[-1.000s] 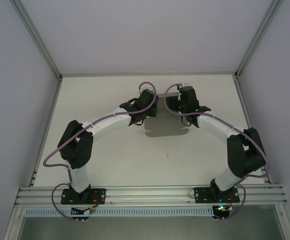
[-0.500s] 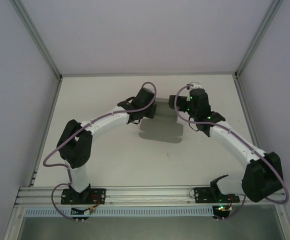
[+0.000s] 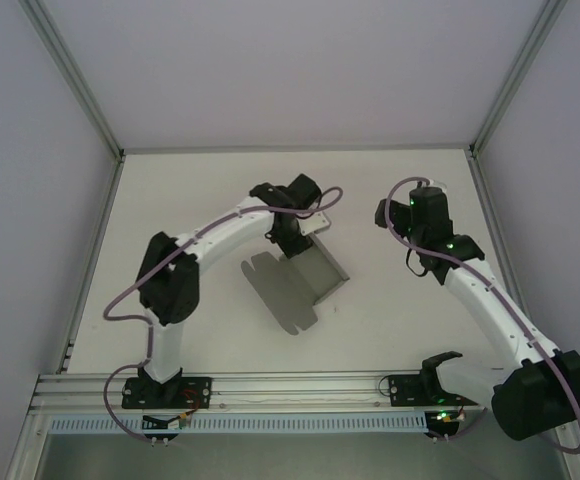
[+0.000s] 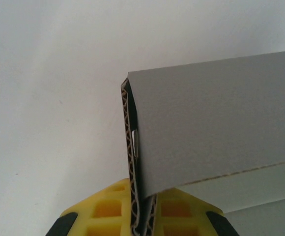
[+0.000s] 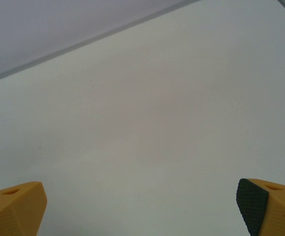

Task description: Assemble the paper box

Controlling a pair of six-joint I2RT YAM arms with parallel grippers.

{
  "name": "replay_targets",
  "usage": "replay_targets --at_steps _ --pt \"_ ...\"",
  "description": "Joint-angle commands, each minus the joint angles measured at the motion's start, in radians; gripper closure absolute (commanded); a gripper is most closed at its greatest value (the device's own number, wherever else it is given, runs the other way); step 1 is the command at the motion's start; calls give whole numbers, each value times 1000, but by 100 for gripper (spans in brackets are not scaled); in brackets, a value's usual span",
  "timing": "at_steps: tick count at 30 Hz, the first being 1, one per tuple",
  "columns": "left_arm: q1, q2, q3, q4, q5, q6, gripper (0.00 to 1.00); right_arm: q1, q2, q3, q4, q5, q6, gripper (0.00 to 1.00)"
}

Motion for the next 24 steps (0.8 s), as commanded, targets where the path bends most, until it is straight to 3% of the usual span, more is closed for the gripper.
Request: replay_targets --at_steps 1,13,24 --pt "-32 82 25 -133 -140 19 100 -16 -3 -10 -34 12 7 0" --pt "-71 399 261 -209 -377 -69 98 -54 17 -36 -18 -4 13 0" --pt "-74 502 263 -144 -420 -105 86 -74 9 -61 6 -12 11 0"
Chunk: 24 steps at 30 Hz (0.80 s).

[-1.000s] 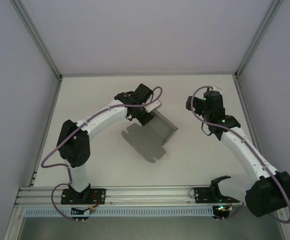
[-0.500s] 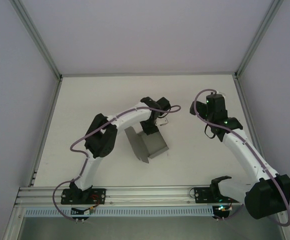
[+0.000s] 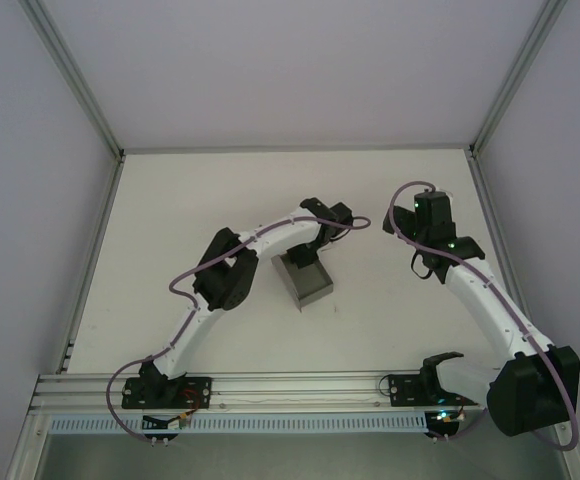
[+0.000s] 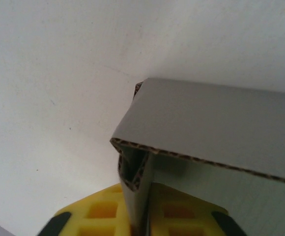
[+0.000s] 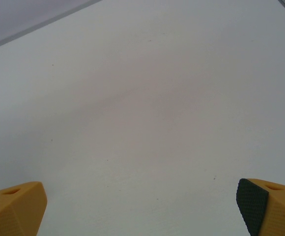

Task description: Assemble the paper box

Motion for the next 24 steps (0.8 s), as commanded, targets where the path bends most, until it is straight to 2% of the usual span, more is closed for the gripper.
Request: replay_targets --at_steps 1,4,9,13,19,24 --pt "7 105 -66 106 -35 -35 87 -7 -11 -17 21 -9 9 0" --pt "5 100 -111 173 -75 -22 91 -12 -9 -15 16 -9 11 0" --pt "-10 44 -209 263 -84 45 89 -15 -23 -22 13 -13 10 0" --pt "-11 -7 -201 261 -48 50 84 -17 -39 -24 12 -29 13 0" --pt "-22 -66 -194 265 -83 78 75 -18 -65 -35 12 -52 22 0" --pt "-28 -129 -198 257 -34 89 66 -18 -77 -40 10 -82 25 0"
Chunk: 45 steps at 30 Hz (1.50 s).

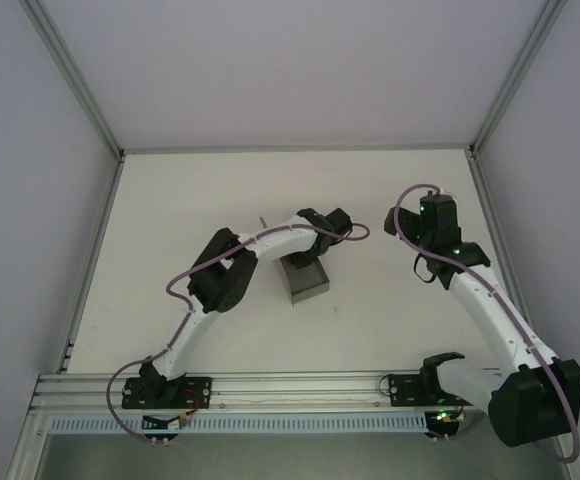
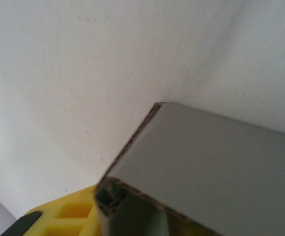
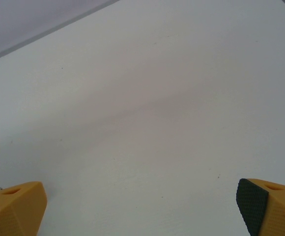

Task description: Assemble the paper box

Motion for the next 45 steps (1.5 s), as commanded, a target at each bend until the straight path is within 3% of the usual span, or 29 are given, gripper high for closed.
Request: replay_targets --at_steps 1,13,14,15,16,19,23,28,31,34,39,42,45 --pt "-10 -66 -19 5 83 13 63 -4 -19 -13 4 -37 17 0" --pt "-8 -251 -65 40 219 49 38 -6 6 0 9 -99 -8 0" --pt "-7 -272 -71 57 228 40 33 -6 15 6 8 -105 -17 0" --pt "-2 -295 -77 73 241 23 3 -5 22 10 7 -113 -29 0" --pt "4 -320 -80 93 253 4 0 -6 31 18 6 -123 -43 0" --pt "44 -412 -98 156 236 -96 0 -6 69 43 13 -154 -79 0" --pt "123 -525 -112 197 97 -290 0 -7 137 83 43 -244 -152 0" --pt "313 -711 -256 221 159 -577 0 4 272 145 113 -488 -250 0" --pt "398 -815 -396 253 175 -696 0 86 363 188 126 -580 -474 0" --pt "448 -882 -516 251 155 -781 0 183 511 310 20 -595 -744 0" --pt "464 -933 -637 223 189 -823 0 244 782 582 -255 -704 -1096 8" --pt "466 -965 -679 223 156 -834 0 287 890 680 -362 -750 -1244 9" --pt "467 -991 -692 220 143 -832 0 315 981 789 -455 -745 -1287 13"
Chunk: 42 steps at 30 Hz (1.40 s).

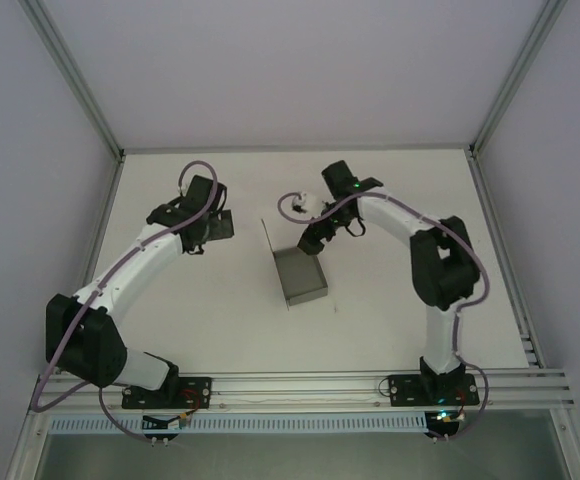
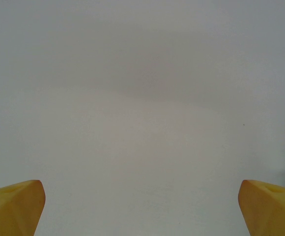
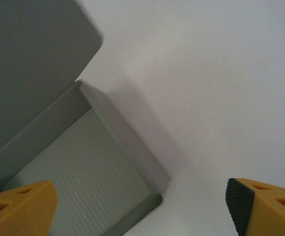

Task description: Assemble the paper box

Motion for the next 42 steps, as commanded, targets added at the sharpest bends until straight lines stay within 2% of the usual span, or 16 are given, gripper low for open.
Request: replay_targets --at_steps 1,8,14,18,20,22,26,29,32,38,42 --pt "9 -65 -1 -7 -24 -28 0 25 76 116 -193 -59 -175 16" --pt "9 -70 -12 -13 -15 -26 0 37 169 158 -129 -44 -129 24" --pt "9 -54 11 -33 -32 -25 0 54 174 115 -18 42 -33 47" --pt "9 -64 11 -18 -30 -24 0 59 114 -1 183 166 140 70" --pt "9 -61 13 -18 -38 -29 0 62 68 -78 292 240 246 75" --pt "10 -58 19 -26 -46 -36 0 64 21 -144 364 303 354 76" --pt "9 -56 21 -27 -65 -41 0 87 -89 -262 404 514 619 81" --pt "9 -48 26 -28 -68 -47 0 90 -141 -296 286 676 968 82" --pt "9 -39 24 -16 -47 -49 0 105 -156 -337 172 712 1193 86" --pt "9 -17 35 10 14 -36 0 184 -154 -348 -2 849 1411 81" --pt "9 -15 22 56 91 -1 0 228 -178 -364 4 839 1443 74"
